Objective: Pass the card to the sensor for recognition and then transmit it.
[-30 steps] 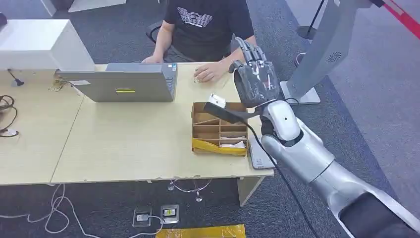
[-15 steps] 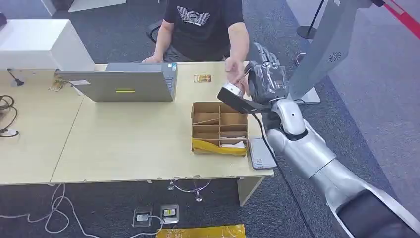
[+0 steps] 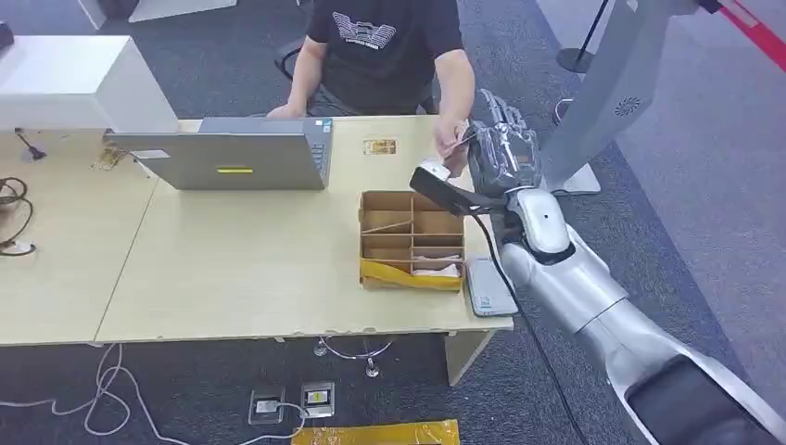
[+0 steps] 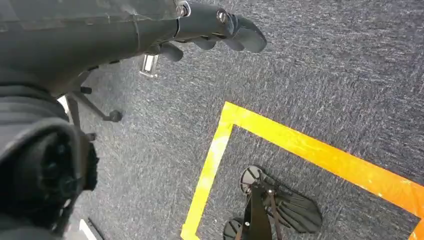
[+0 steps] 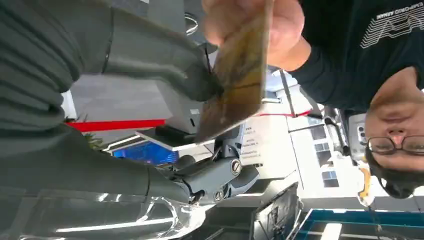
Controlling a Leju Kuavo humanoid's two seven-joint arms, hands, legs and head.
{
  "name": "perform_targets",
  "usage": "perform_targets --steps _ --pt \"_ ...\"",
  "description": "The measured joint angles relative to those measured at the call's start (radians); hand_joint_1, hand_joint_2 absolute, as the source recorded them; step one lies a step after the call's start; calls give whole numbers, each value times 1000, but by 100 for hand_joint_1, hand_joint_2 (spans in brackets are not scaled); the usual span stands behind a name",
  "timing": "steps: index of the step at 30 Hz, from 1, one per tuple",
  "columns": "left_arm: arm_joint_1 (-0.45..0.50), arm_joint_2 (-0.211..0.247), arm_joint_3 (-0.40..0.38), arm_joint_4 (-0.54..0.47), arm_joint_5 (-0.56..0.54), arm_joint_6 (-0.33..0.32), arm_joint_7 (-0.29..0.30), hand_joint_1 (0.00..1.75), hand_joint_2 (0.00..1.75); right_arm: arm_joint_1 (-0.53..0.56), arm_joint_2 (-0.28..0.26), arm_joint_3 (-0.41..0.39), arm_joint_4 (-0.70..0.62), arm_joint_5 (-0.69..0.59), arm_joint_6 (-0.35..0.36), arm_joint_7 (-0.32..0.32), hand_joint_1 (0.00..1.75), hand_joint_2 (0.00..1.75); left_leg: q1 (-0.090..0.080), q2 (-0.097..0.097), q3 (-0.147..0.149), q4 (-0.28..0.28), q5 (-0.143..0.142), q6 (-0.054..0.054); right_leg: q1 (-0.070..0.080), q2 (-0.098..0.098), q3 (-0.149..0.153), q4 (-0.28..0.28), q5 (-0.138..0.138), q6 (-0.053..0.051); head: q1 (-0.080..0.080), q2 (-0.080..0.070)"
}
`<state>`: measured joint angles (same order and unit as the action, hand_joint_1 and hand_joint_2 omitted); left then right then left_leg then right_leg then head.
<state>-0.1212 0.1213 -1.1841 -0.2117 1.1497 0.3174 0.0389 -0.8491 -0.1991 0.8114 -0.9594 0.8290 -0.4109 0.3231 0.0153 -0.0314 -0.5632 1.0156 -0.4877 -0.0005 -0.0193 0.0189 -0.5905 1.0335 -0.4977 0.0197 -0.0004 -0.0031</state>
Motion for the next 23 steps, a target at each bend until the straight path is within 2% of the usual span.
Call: perform_targets --steps 8,12,16,23 --pt "0 0 0 0 3 4 1 0 0 32 0 -34 0 35 4 17 0 175 0 1 1 0 0 0 0 1 0 0 0 0 0 0" --pt "0 0 0 0 3 -3 1 0 0 51 -17 -65 -6 7 43 42 0 175 0 0 1 0 0 0 0 0 0 0 0 0 0 0" --pt "2 0 0 0 7 -5 1 0 0 52 -65 -118 -17 -62 98 79 0 175 0 1 1 0 0 0 0 1 0 0 0 0 0 0" --pt "3 0 0 0 20 -4 1 0 0 65 -194 -236 -19 -194 155 125 0 175 -1 0 0 0 0 0 -1 0 0 -1 0 0 0 0"
